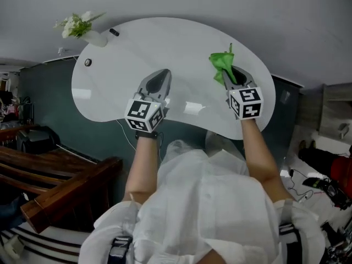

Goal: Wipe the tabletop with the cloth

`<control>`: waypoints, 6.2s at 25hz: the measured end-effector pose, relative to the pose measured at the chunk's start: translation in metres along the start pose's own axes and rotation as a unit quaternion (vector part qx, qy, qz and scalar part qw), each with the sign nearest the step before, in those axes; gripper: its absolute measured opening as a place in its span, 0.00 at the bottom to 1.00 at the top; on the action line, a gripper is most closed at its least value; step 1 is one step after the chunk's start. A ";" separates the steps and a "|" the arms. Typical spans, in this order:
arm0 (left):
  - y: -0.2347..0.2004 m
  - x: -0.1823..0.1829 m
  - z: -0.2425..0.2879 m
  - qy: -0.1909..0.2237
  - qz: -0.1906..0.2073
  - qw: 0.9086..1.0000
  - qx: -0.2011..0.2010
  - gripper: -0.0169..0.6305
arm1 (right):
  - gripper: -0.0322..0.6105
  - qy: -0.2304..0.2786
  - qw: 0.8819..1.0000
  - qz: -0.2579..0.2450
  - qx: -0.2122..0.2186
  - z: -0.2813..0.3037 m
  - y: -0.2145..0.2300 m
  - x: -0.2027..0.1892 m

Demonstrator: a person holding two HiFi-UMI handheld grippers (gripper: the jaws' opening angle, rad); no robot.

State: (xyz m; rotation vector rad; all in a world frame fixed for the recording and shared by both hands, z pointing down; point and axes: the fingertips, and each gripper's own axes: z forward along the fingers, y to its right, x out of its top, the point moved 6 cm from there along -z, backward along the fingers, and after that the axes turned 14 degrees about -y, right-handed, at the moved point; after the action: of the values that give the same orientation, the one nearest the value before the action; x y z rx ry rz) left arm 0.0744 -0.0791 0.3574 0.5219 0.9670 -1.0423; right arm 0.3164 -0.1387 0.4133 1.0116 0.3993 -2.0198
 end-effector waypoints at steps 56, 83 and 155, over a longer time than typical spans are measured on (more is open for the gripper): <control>0.002 -0.012 0.111 -0.059 0.000 0.996 -0.060 0.07 | 0.17 -0.178 0.958 0.110 -0.196 0.040 0.173 -0.119; -0.041 -0.041 0.071 -0.063 -0.030 0.997 -0.024 0.07 | 0.17 -0.170 0.957 0.135 -0.193 0.065 0.059 -0.112; 0.058 -0.052 0.127 -0.122 0.020 0.987 -0.107 0.07 | 0.17 -0.203 0.969 0.093 -0.108 -0.056 0.067 -0.215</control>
State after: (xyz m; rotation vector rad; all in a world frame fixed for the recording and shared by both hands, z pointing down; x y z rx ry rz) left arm 0.1696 -0.1250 0.4615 0.2280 0.8357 -0.9289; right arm 0.4706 -0.0319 0.5504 0.4669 0.2831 -1.9033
